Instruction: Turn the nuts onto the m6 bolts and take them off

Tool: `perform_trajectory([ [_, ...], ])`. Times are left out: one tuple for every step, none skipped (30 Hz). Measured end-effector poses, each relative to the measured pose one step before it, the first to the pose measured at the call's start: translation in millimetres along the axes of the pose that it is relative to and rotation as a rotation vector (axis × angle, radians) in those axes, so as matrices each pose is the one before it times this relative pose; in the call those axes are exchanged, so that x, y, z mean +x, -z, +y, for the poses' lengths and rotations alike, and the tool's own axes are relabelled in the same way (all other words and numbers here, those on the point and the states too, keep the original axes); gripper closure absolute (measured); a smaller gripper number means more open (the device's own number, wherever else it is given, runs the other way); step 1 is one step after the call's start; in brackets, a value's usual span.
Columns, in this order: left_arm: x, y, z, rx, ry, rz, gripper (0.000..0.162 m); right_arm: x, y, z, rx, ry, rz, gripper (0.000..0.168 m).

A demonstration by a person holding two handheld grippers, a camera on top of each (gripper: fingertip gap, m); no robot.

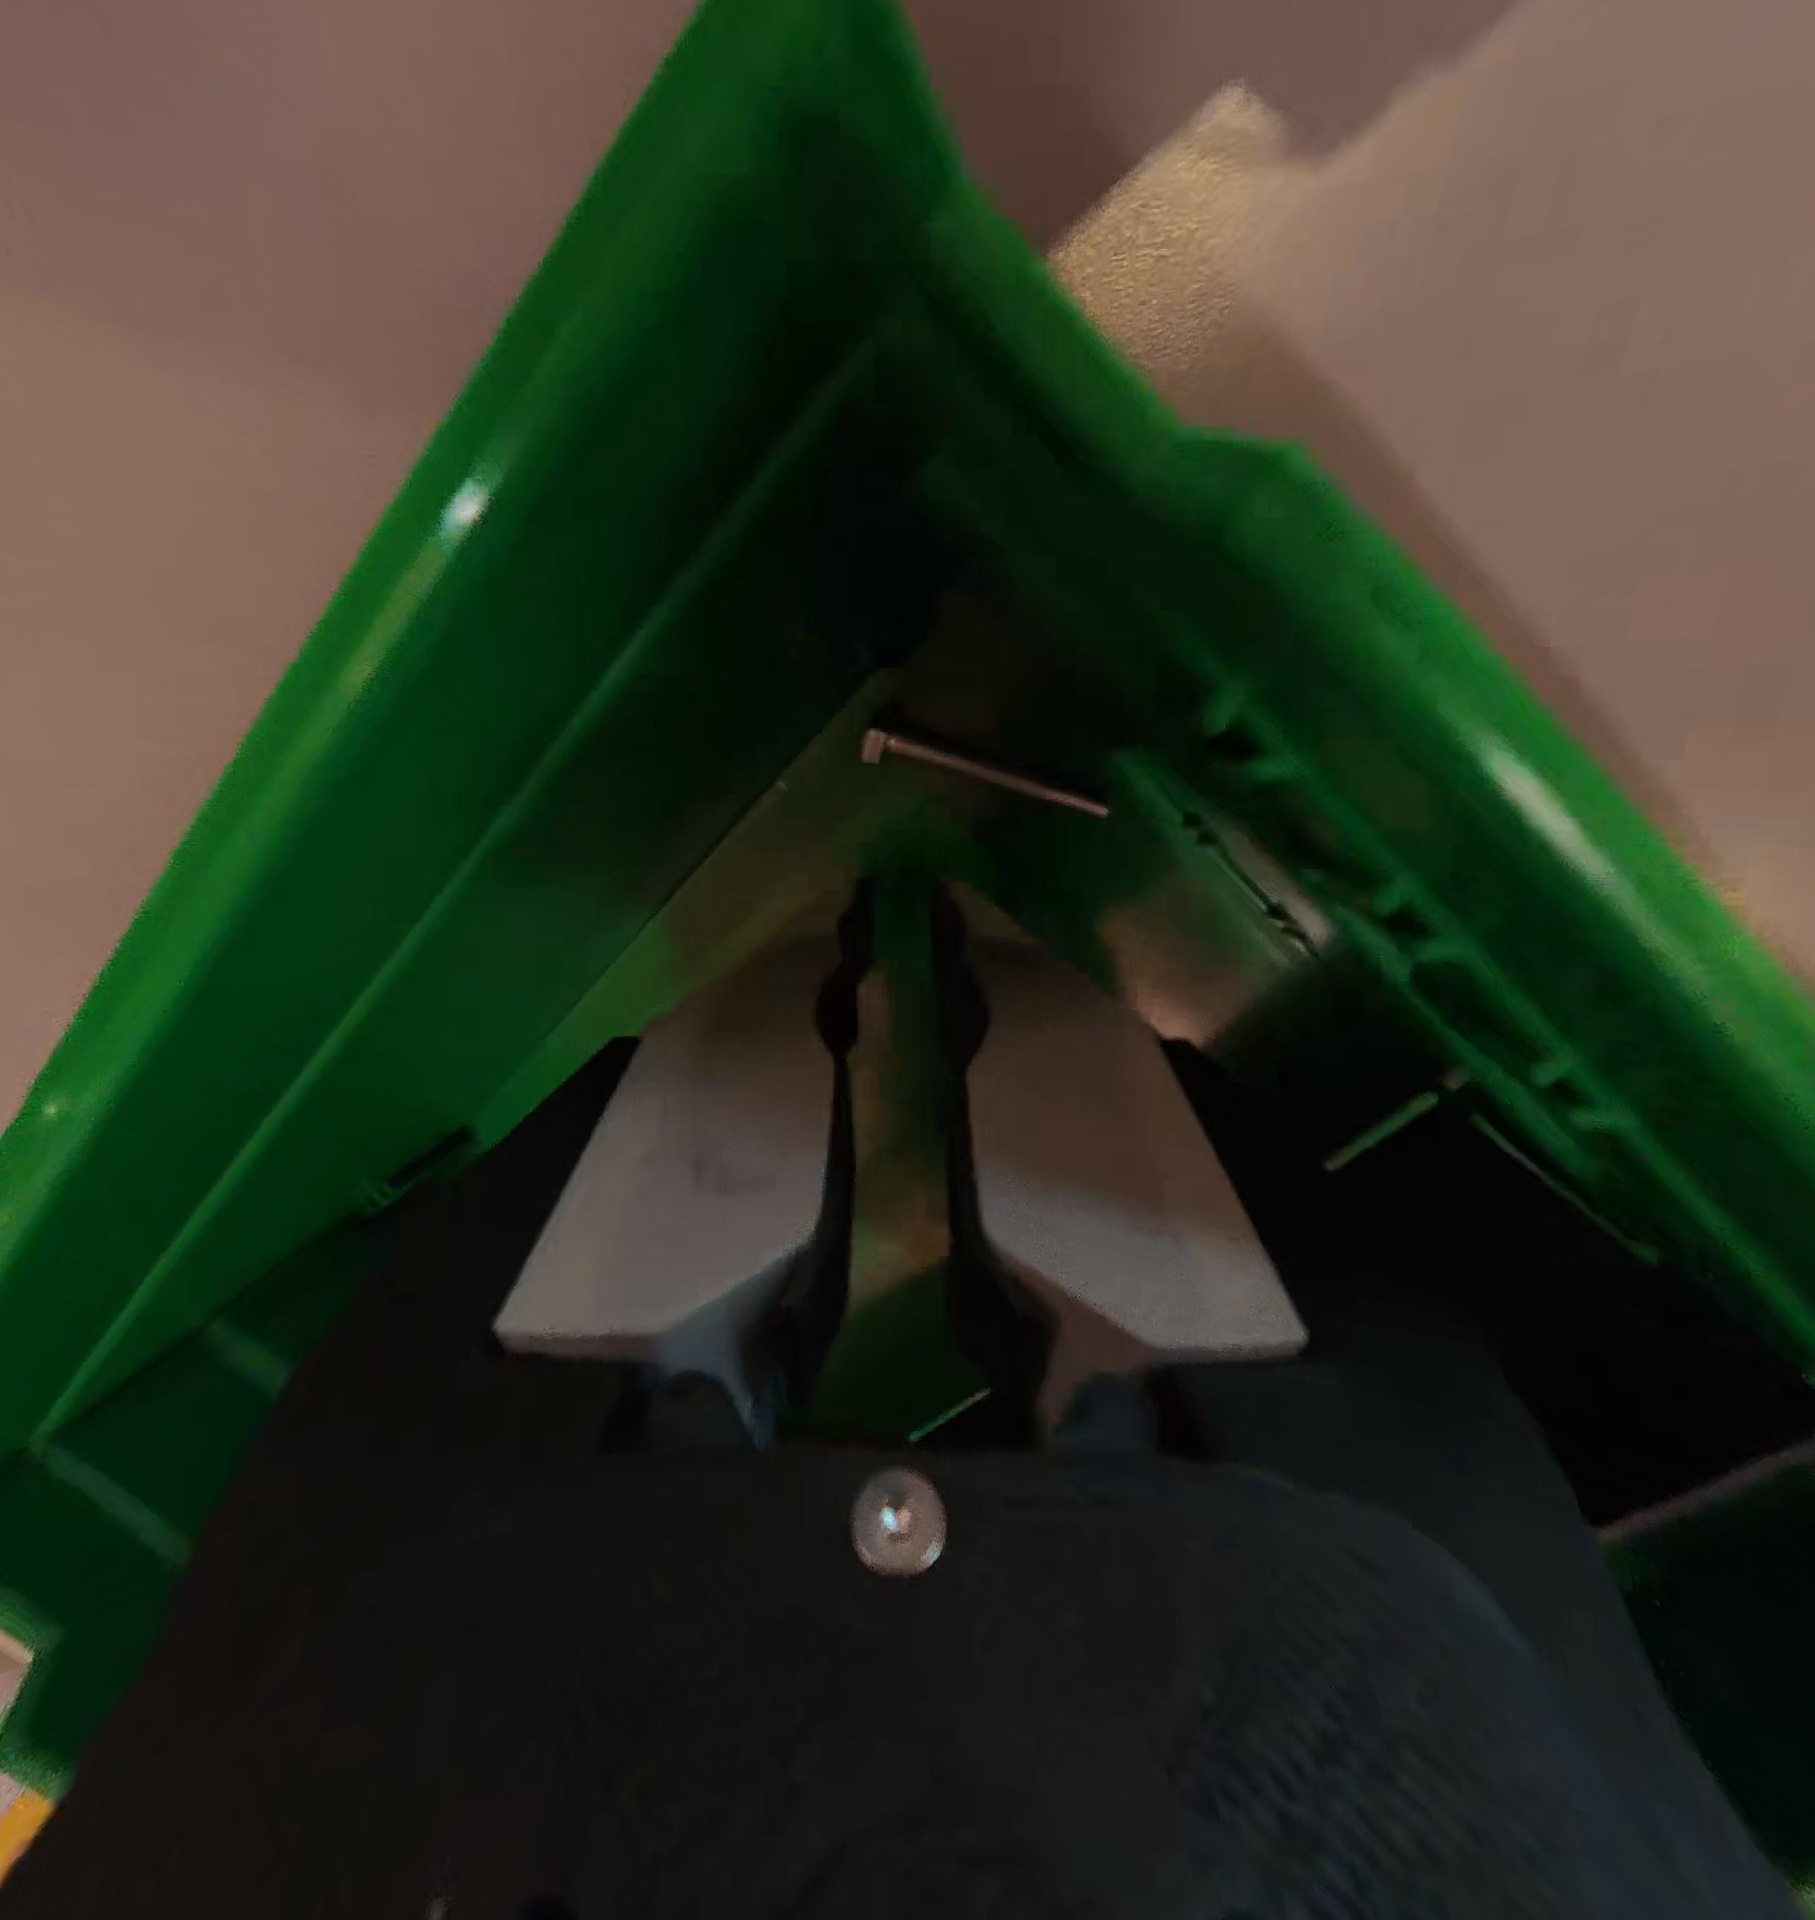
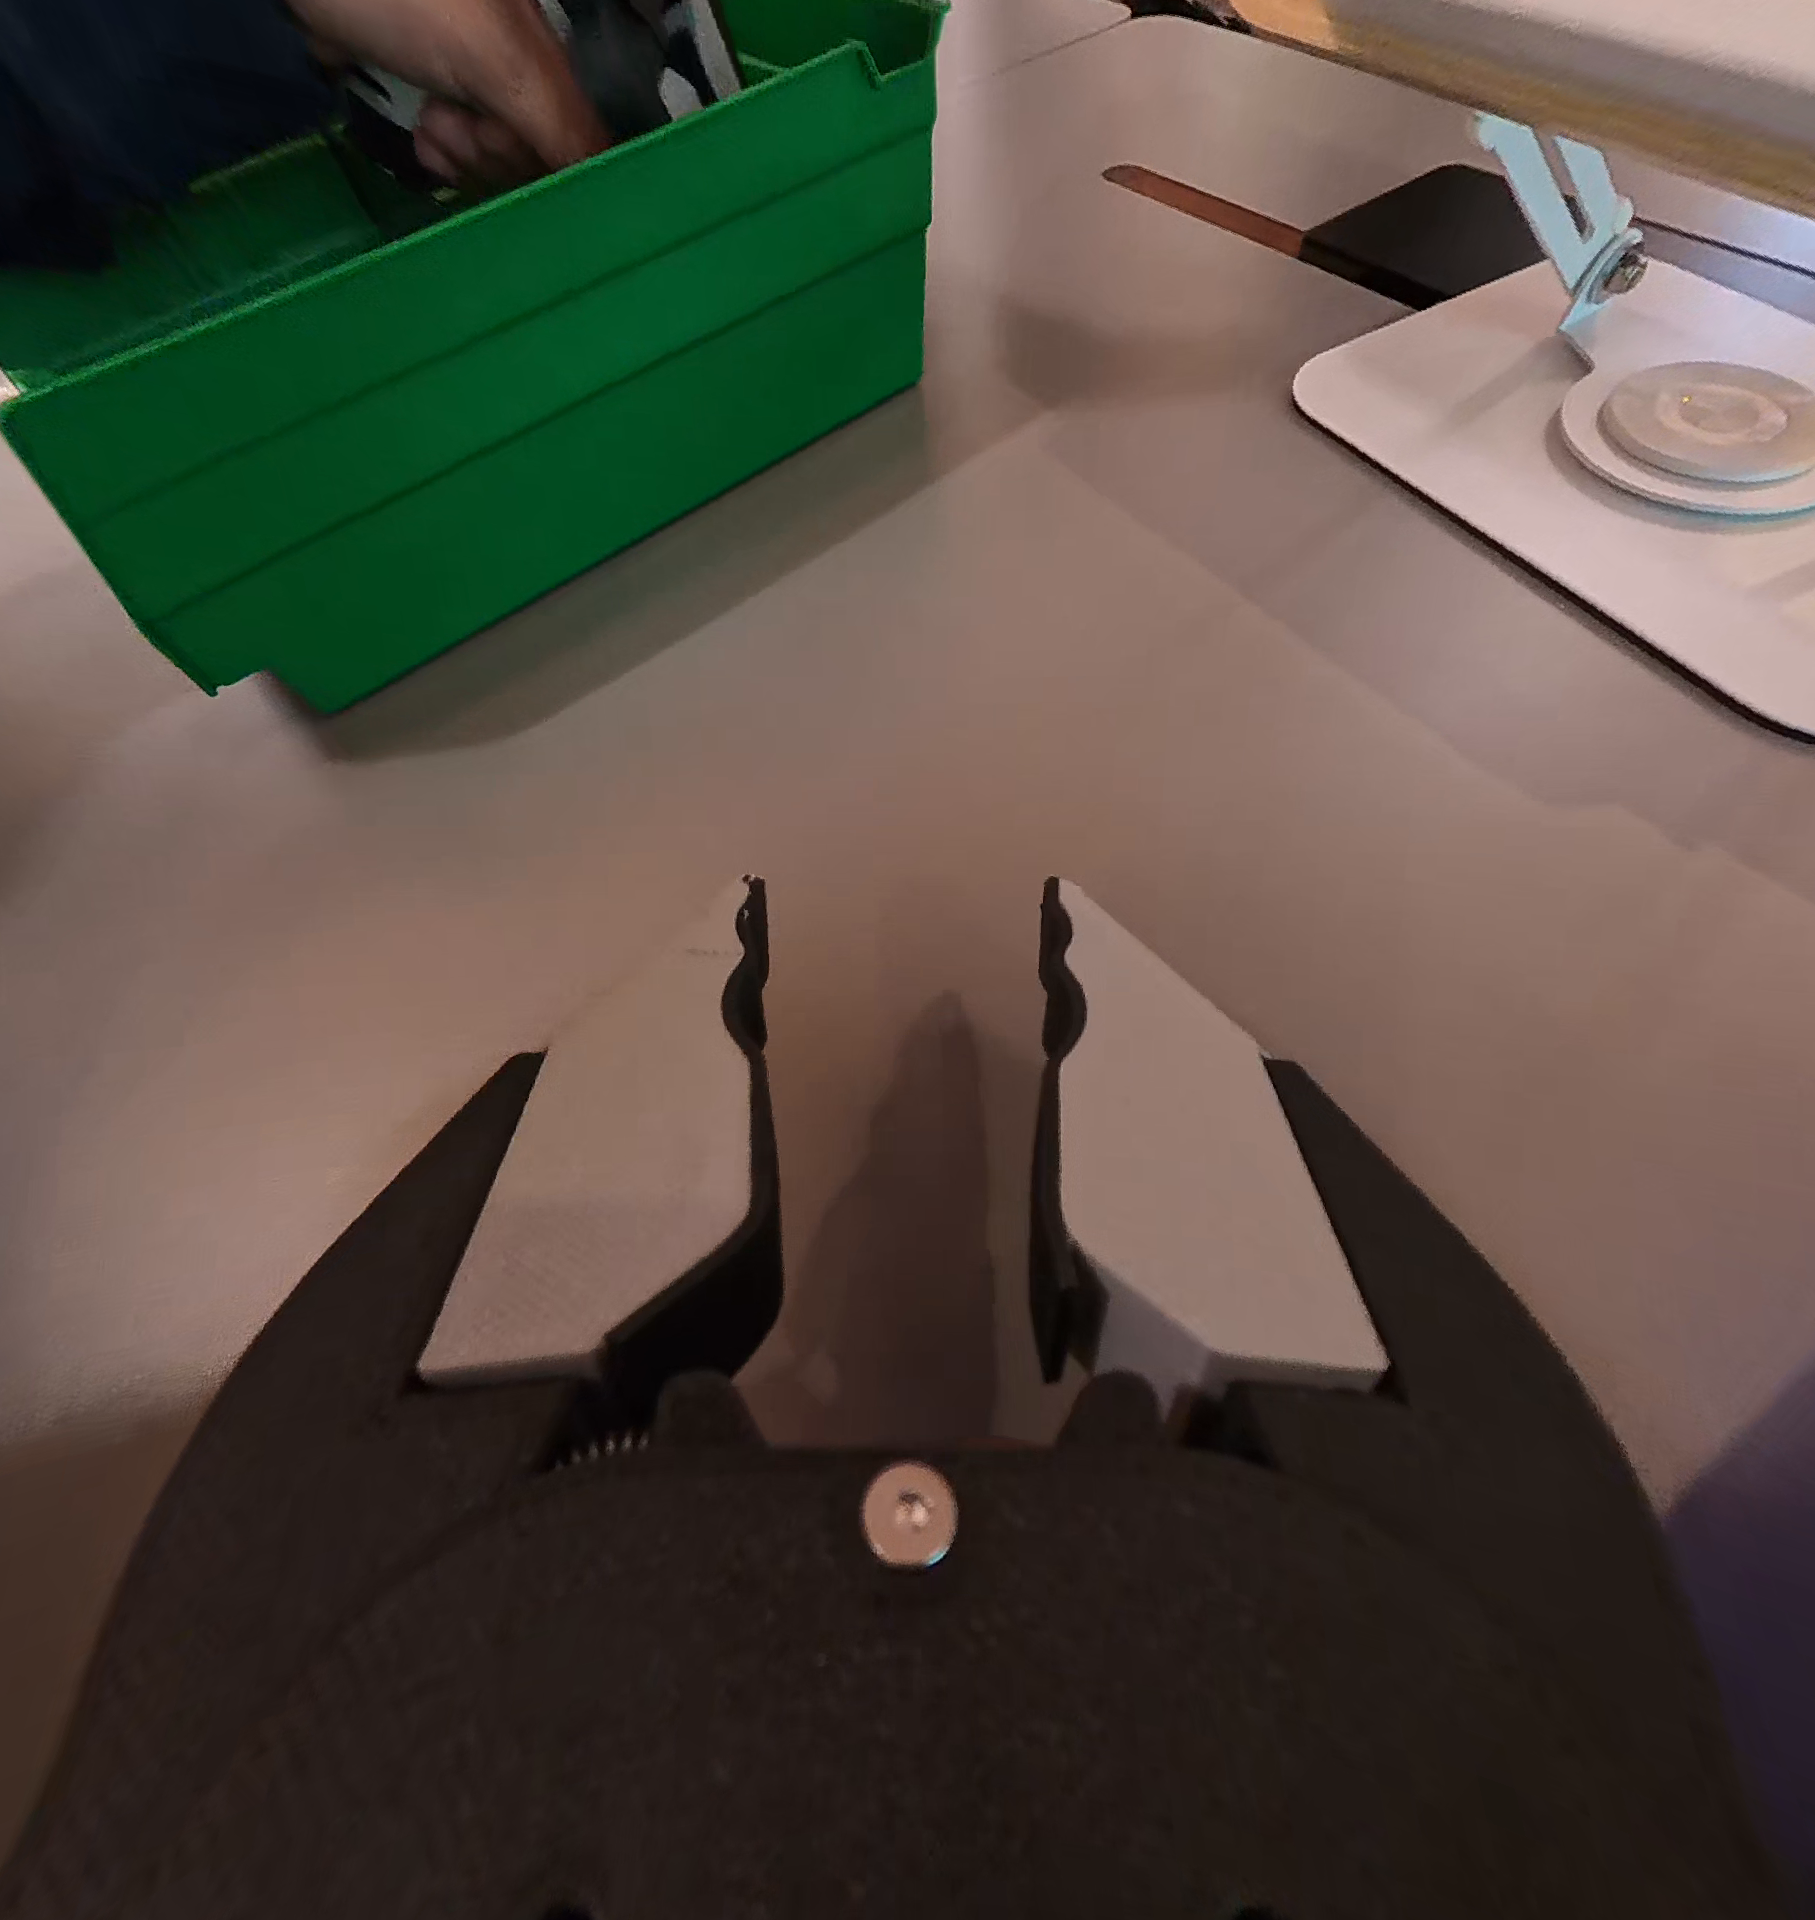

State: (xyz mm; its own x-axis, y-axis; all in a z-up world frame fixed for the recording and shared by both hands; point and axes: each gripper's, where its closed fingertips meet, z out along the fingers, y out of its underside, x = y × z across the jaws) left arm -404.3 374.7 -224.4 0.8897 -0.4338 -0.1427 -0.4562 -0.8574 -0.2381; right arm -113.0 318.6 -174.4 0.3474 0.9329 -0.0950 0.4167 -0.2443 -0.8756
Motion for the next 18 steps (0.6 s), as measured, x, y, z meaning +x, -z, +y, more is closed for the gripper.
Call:
perform_trajectory([
  [2.15,2.14,1.64,0.0134,0.0225,0.0420,0.144,-0.95,0.72,-1.10,0.0030,0.0074,0.0019,0.119],
  [0.65,2.68,-0.47,0.0222,0.0257,0.0317,0.140,-0.64,0.73,-1.00,0.0037,0.0056,0.0015,0.119],
  [-3.05,3.20,-1.36,0.0253,0.0192,0.0032,0.143,-0.63,0.56,-0.74,0.0021,0.0033,0.0001,0.119],
  [-1.70,2.55,0.16,0.0103,0.0151,0.0069,0.144,-0.55,0.40,-0.76,0.0021,0.0010,-0.0009,0.119],
  [0.44,1.89,0.43,0.0026,0.0148,0.0168,0.142,-0.14,0.45,-0.70,0.0037,-0.0006,-0.0003,0.119],
  [0.49,1.90,-1.41,0.0108,0.0104,0.0114,0.140,-0.04,0.22,-0.28,0.0015,-0.0015,-0.0008,0.119],
  [0.98,1.80,-2.41,0.0164,0.0006,0.0066,0.140,0.27,0.14,0.02,0.0001,-0.0016,-0.0007,0.119],
  [1.41,1.15,-1.92,0.0094,-0.0021,0.0063,0.139,0.23,-0.13,0.27,-0.0004,-0.0020,-0.0005,0.119],
  [1.65,0.63,-2.43,0.0103,0.0053,0.0089,0.138,0.24,-0.15,0.45,-0.0012,-0.0025,-0.0009,0.119],
  [2.59,0.27,-4.48,0.0228,0.0177,0.0195,0.138,0.08,-0.39,0.52,-0.0020,-0.0022,-0.0015,0.119],
  [2.70,-0.33,-5.89,0.0313,0.0328,0.0243,0.137,-0.09,-0.39,0.60,-0.0025,-0.0016,-0.0014,0.119],
  [1.60,-1.35,-5.75,0.0294,0.0419,0.0223,0.138,-0.18,-0.29,0.37,-0.0018,-0.0004,-0.0012,0.119],
  [-0.14,-1.86,-2.62,0.0044,0.0362,0.0131,0.138,-0.48,-0.08,0.02,-0.0002,0.0008,-0.0013,0.119],
  [-1.90,-1.85,-1.86,0.0003,0.0204,-0.0062,0.137,-0.69,0.17,-0.42,0.0012,0.0017,-0.0013,0.119],
  [-0.71,-1.42,-1.81,0.0038,0.0004,-0.0096,0.136,-0.66,0.40,-0.65,0.0025,0.0022,-0.0003,0.119],
  [-0.26,-1.47,-0.14,-0.0079,-0.0071,-0.0139,0.134,-0.64,0.44,-0.72,0.0022,0.0021,-0.0007,0.119],
  [-0.54,-1.87,0.71,-0.0124,-0.0203,-0.0235,0.132,-0.72,0.64,-0.81,0.0018,0.0019,-0.0013,0.119],
  [-0.65,-2.28,2.13,-0.0212,-0.0307,-0.0301,0.132,-0.80,0.77,-1.03,0.0037,0.0019,-0.0010,0.119],
])
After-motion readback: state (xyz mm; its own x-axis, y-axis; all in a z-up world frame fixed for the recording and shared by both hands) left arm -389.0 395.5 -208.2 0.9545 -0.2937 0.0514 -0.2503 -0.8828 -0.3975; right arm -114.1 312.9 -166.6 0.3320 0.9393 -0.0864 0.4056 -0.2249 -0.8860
